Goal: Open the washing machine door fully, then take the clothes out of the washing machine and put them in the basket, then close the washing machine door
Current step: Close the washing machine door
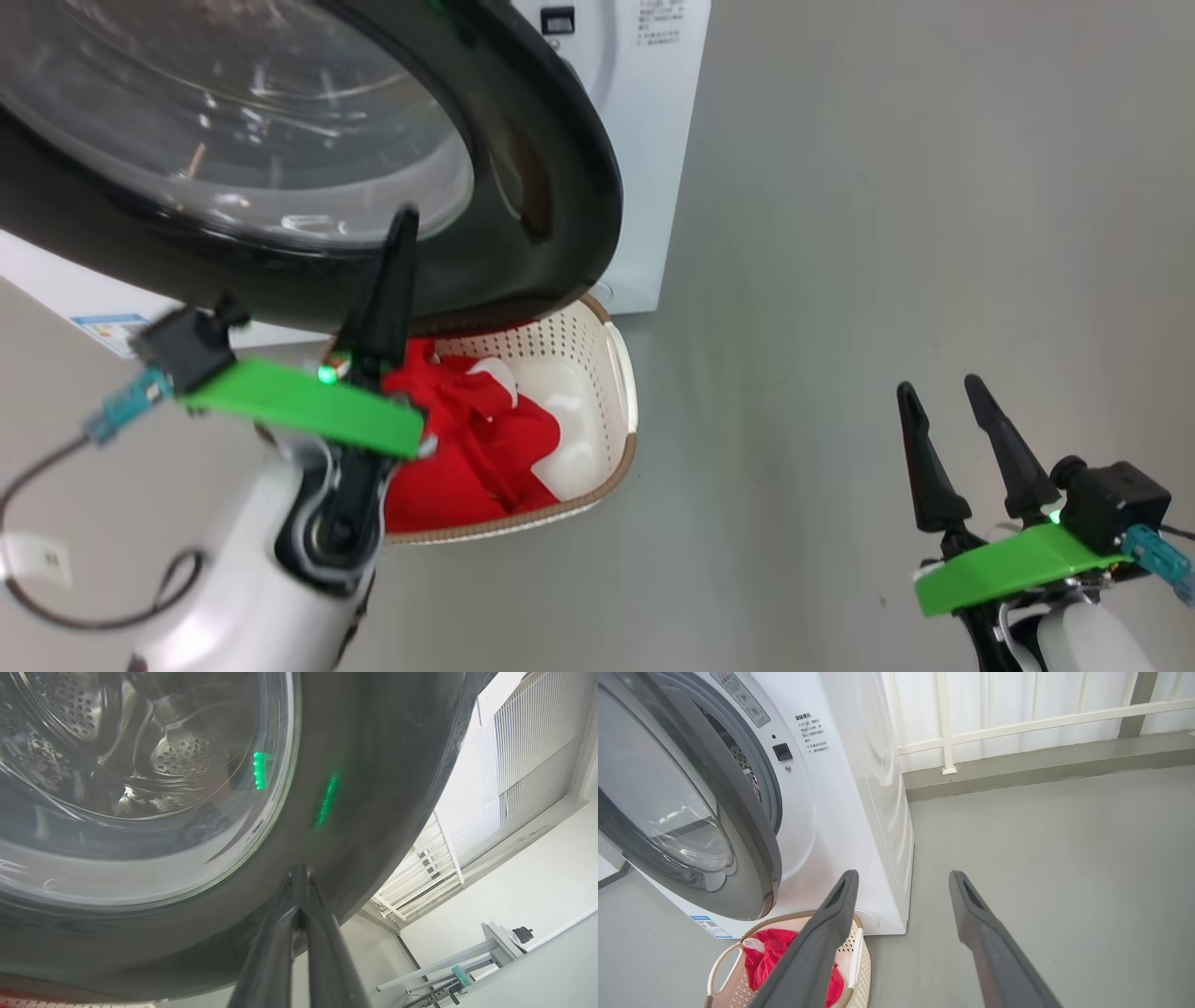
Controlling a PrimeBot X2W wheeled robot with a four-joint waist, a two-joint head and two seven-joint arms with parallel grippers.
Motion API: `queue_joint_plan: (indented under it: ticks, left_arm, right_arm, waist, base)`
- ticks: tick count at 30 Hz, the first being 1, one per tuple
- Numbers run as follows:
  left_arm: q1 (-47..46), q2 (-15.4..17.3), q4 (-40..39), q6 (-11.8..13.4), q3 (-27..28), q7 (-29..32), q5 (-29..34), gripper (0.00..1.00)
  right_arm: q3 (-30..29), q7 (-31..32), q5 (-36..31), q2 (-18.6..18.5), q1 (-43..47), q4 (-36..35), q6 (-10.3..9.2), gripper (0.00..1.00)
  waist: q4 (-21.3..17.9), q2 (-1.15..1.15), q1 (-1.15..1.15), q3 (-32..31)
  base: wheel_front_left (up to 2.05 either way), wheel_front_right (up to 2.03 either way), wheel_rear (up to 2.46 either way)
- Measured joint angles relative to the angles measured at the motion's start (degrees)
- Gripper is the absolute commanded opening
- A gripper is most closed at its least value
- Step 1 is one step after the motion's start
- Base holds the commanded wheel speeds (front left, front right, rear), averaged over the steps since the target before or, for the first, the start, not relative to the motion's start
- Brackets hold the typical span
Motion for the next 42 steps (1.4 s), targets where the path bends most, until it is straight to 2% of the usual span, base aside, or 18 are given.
queue_joint_plan:
  ticks: [20, 25, 26, 29, 30, 33, 38, 42]
  left_arm:
    - [23.8, 0.1, -2.6, 0.0, 9.3, 0.0, 4.4, 0.02]
    - [27.2, 0.7, -3.7, 0.0, 10.5, 0.0, 7.0, 0.29]
    - [27.7, 0.9, -3.8, 0.0, 10.8, 0.0, 7.5, 0.29]
    - [29.3, 1.6, -4.1, 0.0, 11.6, 0.0, 9.4, 0.48]
    - [29.9, 1.6, -4.2, 0.0, 12.0, 0.0, 10.2, 0.65]
    - [31.6, 1.6, -4.3, 0.0, 13.1, 0.0, 11.5, 1.00]
    - [33.0, 1.3, -4.4, -0.1, 14.5, 0.0, 14.3, 1.00]
    - [34.9, 1.0, -4.8, -0.1, 16.9, 0.0, 19.1, 1.00]
  right_arm:
    - [-1.4, 0.0, 0.0, -1.7, 7.9, 0.2, 0.00, 1.00]
    - [-1.7, 0.0, 0.0, -1.8, 9.1, 0.2, 0.00, 1.00]
    - [-1.7, 0.0, 0.0, -1.8, 9.4, 0.2, 0.00, 1.00]
    - [-1.8, 0.0, 0.0, -1.9, 9.5, 0.2, 0.00, 1.00]
    - [-1.8, 0.0, 0.0, -1.9, 9.5, 0.2, 0.00, 1.00]
    - [-2.0, 0.0, 0.0, -2.0, 10.5, 0.1, 0.00, 1.00]
    - [-2.1, 0.0, 0.0, -2.1, 11.6, 0.2, 0.00, 1.00]
    - [-2.8, 0.0, 0.0, -2.1, 11.7, 0.1, 0.00, 1.00]
  waist:
    - [3.6, 0.00, 0.00, -8.0]
    - [4.3, 0.00, 0.00, -9.0]
    - [4.4, 0.00, 0.00, -9.1]
    - [4.5, 0.00, 0.00, -9.6]
    - [4.5, 0.00, 0.00, -9.7]
    - [4.4, 0.00, 0.00, -10.1]
    - [4.4, 0.00, 0.00, -10.5]
    - [4.4, 0.00, 0.00, -11.2]
  base:
    - [0.00, 0.00, 0.00]
    - [0.00, 0.00, 0.00]
    - [0.00, 0.00, 0.00]
    - [0.00, 0.00, 0.00]
    - [0.00, 0.00, 0.00]
    - [0.00, 0.00, 0.00]
    - [0.00, 0.00, 0.00]
    - [0.00, 0.00, 0.00]
